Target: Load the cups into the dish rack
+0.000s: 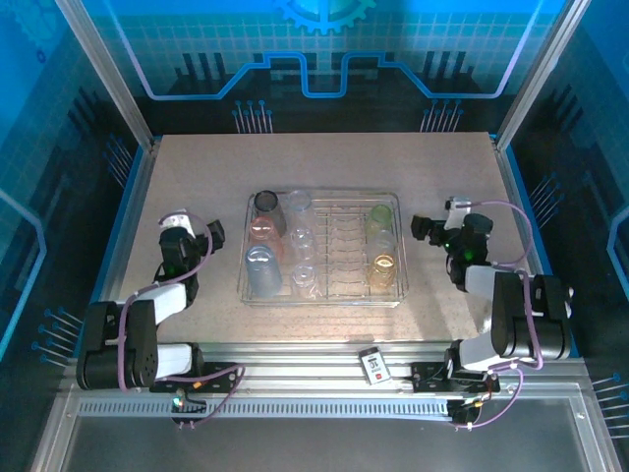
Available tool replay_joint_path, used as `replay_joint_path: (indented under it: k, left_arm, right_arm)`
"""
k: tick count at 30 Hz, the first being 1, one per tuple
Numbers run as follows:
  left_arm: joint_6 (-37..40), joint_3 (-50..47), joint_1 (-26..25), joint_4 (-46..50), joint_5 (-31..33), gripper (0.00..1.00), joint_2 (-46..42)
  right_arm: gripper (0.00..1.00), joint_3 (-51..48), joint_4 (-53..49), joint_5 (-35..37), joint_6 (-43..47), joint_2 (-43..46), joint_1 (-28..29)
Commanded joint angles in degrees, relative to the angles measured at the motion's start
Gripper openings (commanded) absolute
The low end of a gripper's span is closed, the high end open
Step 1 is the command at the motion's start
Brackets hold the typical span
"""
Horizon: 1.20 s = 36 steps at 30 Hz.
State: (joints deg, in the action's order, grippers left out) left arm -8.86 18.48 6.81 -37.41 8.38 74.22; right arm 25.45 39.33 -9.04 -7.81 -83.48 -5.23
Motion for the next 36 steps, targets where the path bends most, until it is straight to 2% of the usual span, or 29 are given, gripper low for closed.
replay_joint_path:
  k: [1, 3, 5, 6, 10, 13, 15, 18, 20, 22, 31, 36]
  left_arm:
    - [1.08, 0.24, 0.58, -5.56, -6.78, 0.99, 0.80]
    - [1.40, 0.17, 0.57, -6.12, -8.47, 0.99, 1.06]
    - [1.67, 0.18, 0.57, -6.60, -9.45, 0.99, 1.18]
    - [1.71, 0.13, 0.57, -6.98, -10.11, 1.00, 1.40]
    - [2.79, -1.24, 0.51, -13.84, -14.94, 0.99, 4.33]
    - [3.53, -0.82, 0.49, -18.27, -15.68, 0.99, 9.04]
    - [5.17, -0.29, -0.37, -18.12, -17.26, 0.99, 10.21]
    - [7.63, 0.14, -2.62, -22.90, -16.19, 1.00, 15.35]
    - [8.50, 2.61, -3.43, -15.84, -15.98, 1.00, 14.14]
    - [9.08, 3.50, -4.76, -14.75, -12.56, 0.99, 14.37]
    - [9.47, 3.67, -6.15, -14.58, -8.57, 0.99, 14.38]
    - [9.39, 3.75, -6.19, -14.48, -8.57, 0.99, 14.40]
  right_arm:
    - [1.00, 0.84, 3.02, 2.40, 7.23, -2.19, 4.90]
    - [1.00, -0.38, 5.40, 7.33, 8.51, -2.94, 7.13]
    - [1.00, -3.31, 13.38, 7.93, 7.78, -4.94, 6.98]
    - [1.00, -2.99, 10.66, 7.87, 7.37, -3.79, 6.38]
    - [1.00, -3.17, 12.35, 7.19, 6.99, -4.38, 6.10]
    - [1.00, -3.30, 12.40, 7.35, 6.97, -4.41, 6.11]
    - [1.00, -3.39, 12.52, 7.87, 6.90, -4.34, 6.11]
    - [1.00, -3.39, 12.35, 8.23, 6.85, -4.32, 6.21]
    - [1.00, -3.39, 12.27, 8.26, 6.82, -4.29, 6.28]
    - [1.00, -3.19, 12.05, 8.70, 7.11, -4.36, 6.68]
    - [1.00, -2.21, 10.26, 9.76, 8.00, -4.49, 7.53]
    - [1.00, -2.42, 10.69, 12.19, 9.18, -4.43, 9.13]
